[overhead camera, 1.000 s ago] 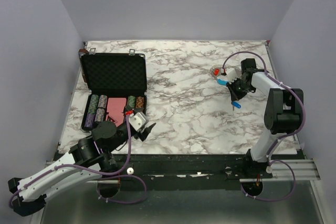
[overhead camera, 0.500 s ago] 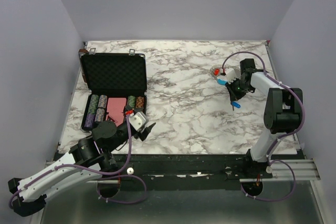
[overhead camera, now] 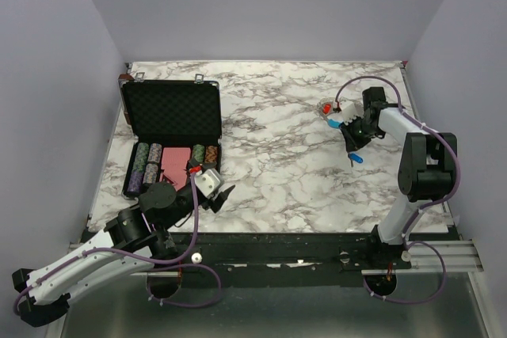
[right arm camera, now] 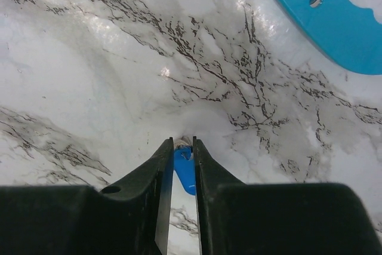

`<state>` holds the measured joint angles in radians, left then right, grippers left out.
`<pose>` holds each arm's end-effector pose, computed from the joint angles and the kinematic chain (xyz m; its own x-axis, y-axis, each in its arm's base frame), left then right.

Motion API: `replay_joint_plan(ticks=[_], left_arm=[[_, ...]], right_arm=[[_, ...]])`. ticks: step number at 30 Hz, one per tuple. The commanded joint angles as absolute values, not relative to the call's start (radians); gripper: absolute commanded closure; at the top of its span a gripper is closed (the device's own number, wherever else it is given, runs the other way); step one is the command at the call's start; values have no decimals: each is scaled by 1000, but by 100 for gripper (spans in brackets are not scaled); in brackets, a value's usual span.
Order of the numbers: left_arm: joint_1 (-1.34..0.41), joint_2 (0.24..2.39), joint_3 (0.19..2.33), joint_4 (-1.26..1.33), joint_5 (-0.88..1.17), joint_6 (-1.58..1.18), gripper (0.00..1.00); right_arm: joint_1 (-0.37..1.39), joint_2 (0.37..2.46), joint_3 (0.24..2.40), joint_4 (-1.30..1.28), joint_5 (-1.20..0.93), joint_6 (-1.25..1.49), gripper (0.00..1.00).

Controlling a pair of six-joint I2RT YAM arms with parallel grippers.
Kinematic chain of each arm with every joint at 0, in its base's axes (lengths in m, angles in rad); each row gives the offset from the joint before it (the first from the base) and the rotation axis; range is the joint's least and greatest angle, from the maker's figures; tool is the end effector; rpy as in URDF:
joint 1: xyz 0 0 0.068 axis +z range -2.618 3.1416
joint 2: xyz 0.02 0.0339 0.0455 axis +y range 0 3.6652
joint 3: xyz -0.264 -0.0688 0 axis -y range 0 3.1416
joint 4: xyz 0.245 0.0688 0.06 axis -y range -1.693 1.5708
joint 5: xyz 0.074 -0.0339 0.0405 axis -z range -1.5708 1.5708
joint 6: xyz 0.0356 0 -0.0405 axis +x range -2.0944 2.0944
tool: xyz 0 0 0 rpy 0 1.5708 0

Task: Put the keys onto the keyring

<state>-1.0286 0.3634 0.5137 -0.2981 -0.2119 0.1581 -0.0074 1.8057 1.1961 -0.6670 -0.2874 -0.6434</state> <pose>0.0653 -0.0939 0.2873 0.0399 0.2321 -0.9719 0.7329 0.6543 0.1863 0.3481 0.0075 0.1757 -0.7206 -0.5700 -0.3947 -0.6342 0.7720 0.0431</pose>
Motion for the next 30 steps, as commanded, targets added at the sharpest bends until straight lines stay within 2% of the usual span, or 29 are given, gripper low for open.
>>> replay_joint_plan(ticks=[1,12,18,25,30], left_arm=[[-1023,359,517,-318,-213,169,17],[-1022,356,517,-319,-212,170,17],[-1016,345,512,-308,-193,155,15],[-976,339,502,-282,-160,132,10],[-936,373,502,-279,-146,141,9]], right_arm=[[-3,1805,1235,-673,-311,-629,71],[-3,1807,1298,-692,-321,-629,67],[-3,1789,1370,-689,-543,-585,60],[-5,1877,1503,-669,-759,-453,56],[-5,1971,1600,-594,-683,-281,55]])
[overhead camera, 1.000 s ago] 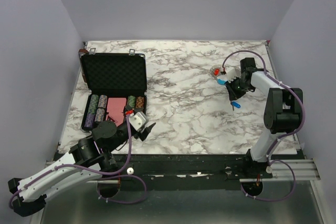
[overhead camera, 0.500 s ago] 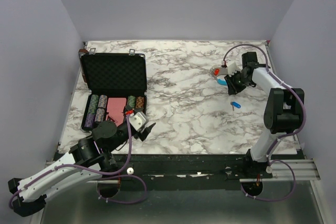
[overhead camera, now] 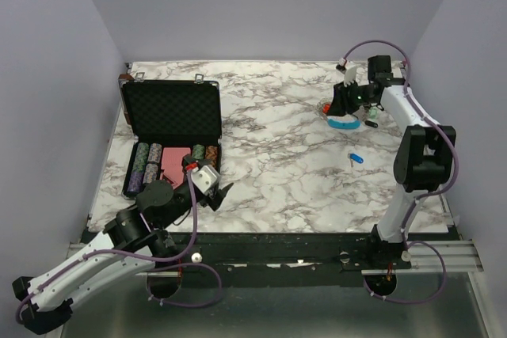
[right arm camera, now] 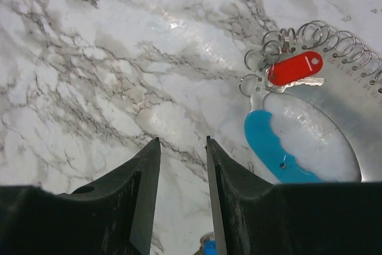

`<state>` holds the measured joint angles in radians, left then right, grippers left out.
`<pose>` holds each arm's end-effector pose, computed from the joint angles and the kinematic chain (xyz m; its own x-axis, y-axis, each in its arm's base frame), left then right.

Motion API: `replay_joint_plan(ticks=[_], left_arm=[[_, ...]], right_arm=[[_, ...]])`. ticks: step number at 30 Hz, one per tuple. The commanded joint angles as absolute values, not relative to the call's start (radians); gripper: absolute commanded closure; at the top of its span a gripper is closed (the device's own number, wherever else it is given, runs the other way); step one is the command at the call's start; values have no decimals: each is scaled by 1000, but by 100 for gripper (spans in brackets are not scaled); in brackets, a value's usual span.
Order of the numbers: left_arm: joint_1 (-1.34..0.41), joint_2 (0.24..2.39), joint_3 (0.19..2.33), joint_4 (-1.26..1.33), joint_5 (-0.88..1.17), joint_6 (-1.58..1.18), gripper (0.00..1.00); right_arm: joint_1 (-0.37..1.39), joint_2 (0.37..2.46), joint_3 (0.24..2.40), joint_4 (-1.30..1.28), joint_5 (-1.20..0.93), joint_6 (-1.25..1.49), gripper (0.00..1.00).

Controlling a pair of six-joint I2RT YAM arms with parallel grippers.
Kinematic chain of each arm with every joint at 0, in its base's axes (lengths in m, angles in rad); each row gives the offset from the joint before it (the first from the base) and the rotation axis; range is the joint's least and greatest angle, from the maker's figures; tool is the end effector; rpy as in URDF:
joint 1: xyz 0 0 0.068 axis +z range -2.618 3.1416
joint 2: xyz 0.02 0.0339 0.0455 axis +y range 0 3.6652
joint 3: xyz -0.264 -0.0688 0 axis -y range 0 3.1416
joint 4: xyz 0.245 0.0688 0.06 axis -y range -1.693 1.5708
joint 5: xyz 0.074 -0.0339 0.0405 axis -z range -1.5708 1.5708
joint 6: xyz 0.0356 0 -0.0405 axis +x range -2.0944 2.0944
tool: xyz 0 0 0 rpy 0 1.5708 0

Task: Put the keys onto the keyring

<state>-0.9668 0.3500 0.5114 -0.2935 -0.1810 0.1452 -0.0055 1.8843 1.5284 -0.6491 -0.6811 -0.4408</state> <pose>0.0690 -0.0887 0.2883 0.0285 0.2094 -0.9774 0.7117 0.6824 0.1669 0.4066 0.0202 0.2497 -0.6213 -0.3281 -0.7116 -0.6616 0.7063 0.2520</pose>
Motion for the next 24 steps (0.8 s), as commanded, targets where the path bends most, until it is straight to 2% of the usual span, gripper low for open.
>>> replay_joint_plan(ticks=[1,11,24], left_arm=[[-931,382,500,-282,-143,146,9],[-879,449,506,-285,-124,167,9],[-862,460,502,-282,-110,178,8]], right_arm=[[-5,1997,1623,-598,-664,-273,55],[-9,2161,1819,-525,-381,-126,55],[-64,2341,2020,-581,-278,-117,65]])
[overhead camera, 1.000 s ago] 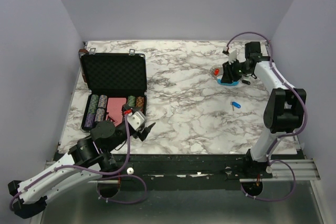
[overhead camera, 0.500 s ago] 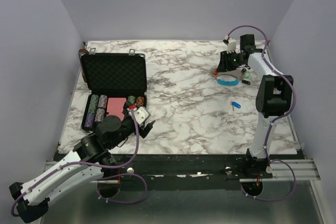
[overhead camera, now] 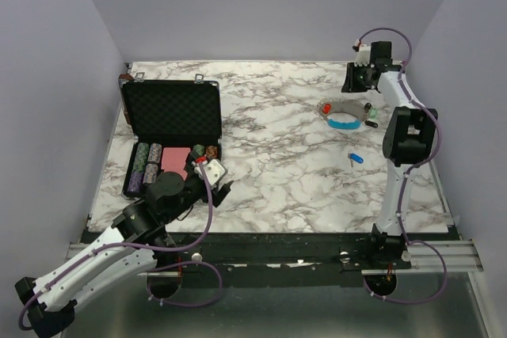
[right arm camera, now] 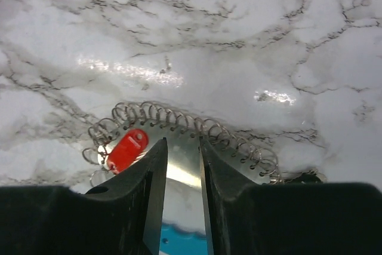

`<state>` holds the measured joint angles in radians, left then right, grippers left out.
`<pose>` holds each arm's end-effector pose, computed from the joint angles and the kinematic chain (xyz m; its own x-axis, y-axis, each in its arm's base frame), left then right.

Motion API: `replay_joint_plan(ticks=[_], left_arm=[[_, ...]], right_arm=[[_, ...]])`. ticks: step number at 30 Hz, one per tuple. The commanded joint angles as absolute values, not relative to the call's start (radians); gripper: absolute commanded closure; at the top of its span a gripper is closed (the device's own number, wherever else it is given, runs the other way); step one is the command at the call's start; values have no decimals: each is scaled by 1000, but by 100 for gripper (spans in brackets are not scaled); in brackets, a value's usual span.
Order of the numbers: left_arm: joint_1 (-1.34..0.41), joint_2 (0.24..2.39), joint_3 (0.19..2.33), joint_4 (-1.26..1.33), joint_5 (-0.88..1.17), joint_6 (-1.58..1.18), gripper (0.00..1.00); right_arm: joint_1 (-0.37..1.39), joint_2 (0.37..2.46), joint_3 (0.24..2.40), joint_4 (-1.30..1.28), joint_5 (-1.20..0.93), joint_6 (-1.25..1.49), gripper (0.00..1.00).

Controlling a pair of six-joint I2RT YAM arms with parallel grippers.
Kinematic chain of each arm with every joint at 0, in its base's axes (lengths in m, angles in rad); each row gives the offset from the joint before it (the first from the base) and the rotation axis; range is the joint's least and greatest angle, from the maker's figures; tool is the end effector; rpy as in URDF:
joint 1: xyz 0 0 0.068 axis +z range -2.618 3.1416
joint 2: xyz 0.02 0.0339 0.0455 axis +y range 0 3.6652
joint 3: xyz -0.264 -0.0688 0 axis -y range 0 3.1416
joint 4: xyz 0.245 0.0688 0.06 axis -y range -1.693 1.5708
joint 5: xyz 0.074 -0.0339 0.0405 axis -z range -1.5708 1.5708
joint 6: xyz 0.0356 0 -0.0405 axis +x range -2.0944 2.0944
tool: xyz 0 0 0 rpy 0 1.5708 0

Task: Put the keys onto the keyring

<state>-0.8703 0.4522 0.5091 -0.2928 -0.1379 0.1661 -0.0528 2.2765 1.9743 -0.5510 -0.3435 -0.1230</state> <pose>0.0875 -0.0962 0.2772 -0.0376 0.2987 -0.9536 0.6868 0.7009 0.1924 0.5136 -0.0151 0.2178 -0.7256 -0.0773 -0.6837 -0.2625 0.9496 0.1711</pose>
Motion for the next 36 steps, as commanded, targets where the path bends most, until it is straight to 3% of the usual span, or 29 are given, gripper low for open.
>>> replay_joint_plan(ticks=[1,25,33,36], left_arm=[[-862,459,502,-282,-110,178,8],[-845,465,502,-279,-104,179,8],[-844,466,502,-281,-103,179,9],[-842,466,500,-279,-101,179,8]], right_arm=[[-64,2350,2029,-583,-270,-120,65],[-69,2470,2132,-641,-324,-110,72],[-71,2465,2140,-646,-344,-120,99],[-71,2435,2132,-629,-362,-127,99]])
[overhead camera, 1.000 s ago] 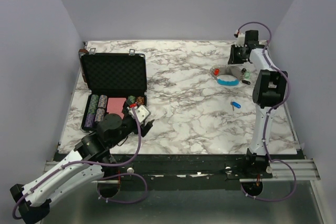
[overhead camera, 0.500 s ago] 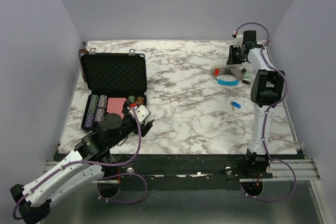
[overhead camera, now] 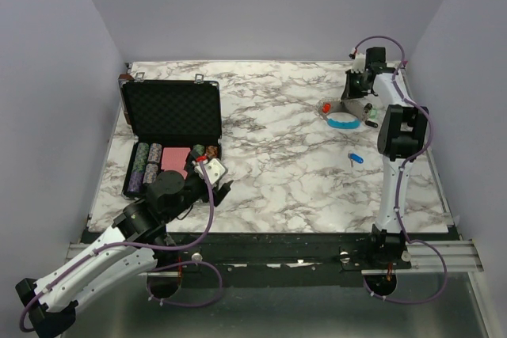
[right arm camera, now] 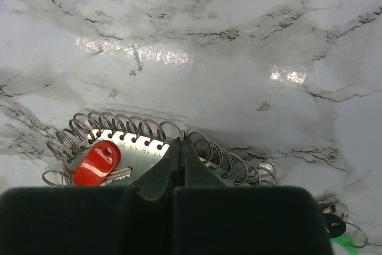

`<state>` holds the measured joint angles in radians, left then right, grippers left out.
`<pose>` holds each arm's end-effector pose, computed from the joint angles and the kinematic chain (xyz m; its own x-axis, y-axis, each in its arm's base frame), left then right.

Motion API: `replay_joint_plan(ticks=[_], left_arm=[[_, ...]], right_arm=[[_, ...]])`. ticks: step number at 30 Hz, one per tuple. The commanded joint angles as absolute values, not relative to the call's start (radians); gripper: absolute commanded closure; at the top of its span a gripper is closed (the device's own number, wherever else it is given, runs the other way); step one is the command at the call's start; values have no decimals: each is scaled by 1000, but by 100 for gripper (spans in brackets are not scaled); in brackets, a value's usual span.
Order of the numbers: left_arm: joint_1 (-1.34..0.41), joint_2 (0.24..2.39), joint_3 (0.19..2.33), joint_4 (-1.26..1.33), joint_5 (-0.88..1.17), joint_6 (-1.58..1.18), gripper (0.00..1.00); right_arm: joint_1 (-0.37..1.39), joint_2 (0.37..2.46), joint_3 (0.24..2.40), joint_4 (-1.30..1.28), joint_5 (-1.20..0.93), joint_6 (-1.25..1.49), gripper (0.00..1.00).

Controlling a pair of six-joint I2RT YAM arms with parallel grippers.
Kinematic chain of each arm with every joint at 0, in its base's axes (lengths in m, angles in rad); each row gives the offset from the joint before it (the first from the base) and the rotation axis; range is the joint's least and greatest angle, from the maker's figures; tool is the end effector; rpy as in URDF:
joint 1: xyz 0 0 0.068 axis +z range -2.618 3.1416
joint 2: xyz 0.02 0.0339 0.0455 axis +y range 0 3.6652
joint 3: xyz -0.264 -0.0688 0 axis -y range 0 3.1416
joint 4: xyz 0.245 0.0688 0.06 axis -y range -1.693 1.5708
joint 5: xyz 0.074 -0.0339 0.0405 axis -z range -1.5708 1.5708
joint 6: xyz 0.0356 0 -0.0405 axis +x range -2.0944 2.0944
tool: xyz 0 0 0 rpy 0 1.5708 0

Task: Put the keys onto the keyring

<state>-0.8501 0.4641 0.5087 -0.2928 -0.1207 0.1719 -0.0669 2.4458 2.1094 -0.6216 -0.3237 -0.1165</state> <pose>0.0903 -0.0963 0.2757 -0.0453 0.3089 -0.9500 0.6867 0.7003 0.1950 0.5352 -0.0245 0.1703 -0.7968 -0.0571 -0.6015 -0.2132 0.9580 0.1916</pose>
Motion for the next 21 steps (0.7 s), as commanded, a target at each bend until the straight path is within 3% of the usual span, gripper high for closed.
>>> replay_joint_plan(ticks=[1,21], left_arm=[[-842,466,502,-279,-100,179,8],[-807,400,502,-253,-57,138,7]], right_arm=[[-71,2424,2125,-623,-370,-129,100],[0,2045,1984,-673,-693,-251,100]])
